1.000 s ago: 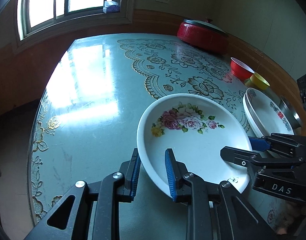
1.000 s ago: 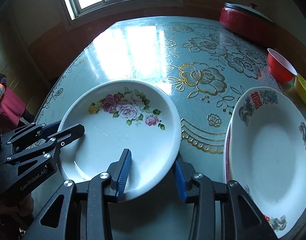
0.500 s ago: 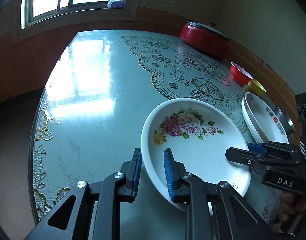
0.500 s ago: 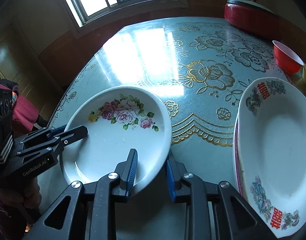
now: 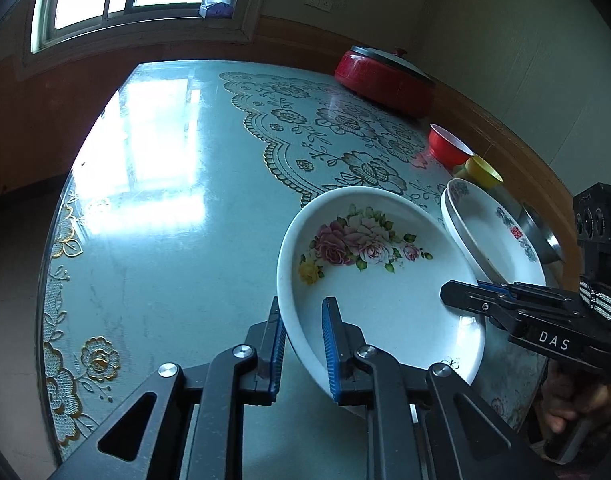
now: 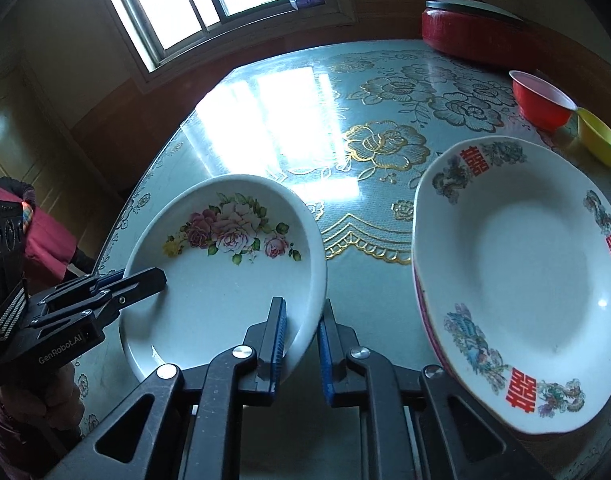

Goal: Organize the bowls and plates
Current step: 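Lower the rose-print plate onto the stacked plates with the right tool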

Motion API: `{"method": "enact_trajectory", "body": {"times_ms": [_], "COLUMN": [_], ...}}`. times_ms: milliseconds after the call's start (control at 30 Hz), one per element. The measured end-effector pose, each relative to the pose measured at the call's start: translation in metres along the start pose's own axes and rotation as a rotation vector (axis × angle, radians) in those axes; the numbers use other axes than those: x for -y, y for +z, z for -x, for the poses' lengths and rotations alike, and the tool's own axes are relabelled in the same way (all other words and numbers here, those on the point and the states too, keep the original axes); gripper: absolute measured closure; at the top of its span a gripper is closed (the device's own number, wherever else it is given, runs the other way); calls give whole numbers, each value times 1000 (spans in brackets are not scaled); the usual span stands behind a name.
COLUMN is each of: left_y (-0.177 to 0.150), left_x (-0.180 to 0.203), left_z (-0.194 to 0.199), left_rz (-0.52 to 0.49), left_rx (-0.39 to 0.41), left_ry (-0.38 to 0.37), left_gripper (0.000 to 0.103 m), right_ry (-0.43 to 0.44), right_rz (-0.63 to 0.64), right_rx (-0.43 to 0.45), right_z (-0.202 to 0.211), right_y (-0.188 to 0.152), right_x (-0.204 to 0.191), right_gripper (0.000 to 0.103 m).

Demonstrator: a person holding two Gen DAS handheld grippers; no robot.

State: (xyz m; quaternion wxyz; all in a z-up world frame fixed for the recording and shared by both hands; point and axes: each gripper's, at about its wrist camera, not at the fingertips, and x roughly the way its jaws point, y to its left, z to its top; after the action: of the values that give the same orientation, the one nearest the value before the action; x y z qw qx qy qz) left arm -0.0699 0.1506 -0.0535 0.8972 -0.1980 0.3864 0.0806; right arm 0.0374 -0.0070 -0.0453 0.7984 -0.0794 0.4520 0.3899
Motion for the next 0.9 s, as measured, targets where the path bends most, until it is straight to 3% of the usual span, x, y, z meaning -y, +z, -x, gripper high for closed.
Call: {"method": "enact_trajectory", "body": {"times_ms": [167,500,900], "left_y": [0,17,52], "left_x": [8,49,121], "left_z": [9,19,-9], "left_rz": [11,-95,-236], "left_rx": [13,55,46], "left_ry": [-56,-103,-182], "left_gripper": [86,86,86], "right_ry": [4,-19,-140], "right_rz": [-33,-122,-250], "right_rx": [33,118,199], "right_z": [17,58,102], "right_y": [-7,-16,-11], "right_x": [7,29,84], "right_gripper": [89,89,89]}}
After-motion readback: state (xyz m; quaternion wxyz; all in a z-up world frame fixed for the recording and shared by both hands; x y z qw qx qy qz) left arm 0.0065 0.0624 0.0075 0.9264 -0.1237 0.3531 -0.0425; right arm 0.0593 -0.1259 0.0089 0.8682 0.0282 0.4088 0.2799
